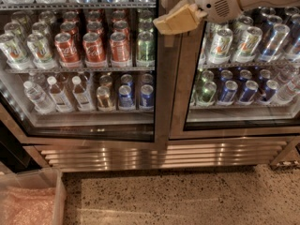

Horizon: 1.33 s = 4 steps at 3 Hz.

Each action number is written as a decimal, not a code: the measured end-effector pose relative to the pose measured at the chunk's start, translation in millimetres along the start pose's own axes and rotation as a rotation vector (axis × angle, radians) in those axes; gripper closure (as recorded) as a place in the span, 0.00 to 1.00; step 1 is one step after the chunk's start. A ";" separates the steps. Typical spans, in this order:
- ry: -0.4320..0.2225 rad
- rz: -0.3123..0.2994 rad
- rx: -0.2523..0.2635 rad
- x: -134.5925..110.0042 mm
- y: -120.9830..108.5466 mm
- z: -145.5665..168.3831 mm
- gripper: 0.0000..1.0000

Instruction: Open left fridge door

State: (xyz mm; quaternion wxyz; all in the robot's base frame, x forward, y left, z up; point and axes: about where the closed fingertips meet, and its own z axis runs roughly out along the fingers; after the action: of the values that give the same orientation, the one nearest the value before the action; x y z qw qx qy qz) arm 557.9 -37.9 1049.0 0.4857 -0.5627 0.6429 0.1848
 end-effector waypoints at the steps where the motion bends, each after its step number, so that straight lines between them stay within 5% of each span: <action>1: -0.038 0.010 0.020 -10.7 17.5 -6.9 0.43; 2: -0.038 0.010 0.020 -11.0 22.0 -9.5 0.40; 4: -0.038 0.010 0.020 -11.0 22.0 -9.5 0.01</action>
Offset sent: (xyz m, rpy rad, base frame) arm -0.1818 -0.0443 -0.1058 0.2637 0.1804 -0.3302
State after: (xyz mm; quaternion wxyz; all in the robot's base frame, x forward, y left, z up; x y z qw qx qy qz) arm 532.9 -32.8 1055.7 0.5025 -0.5511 0.6380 0.1916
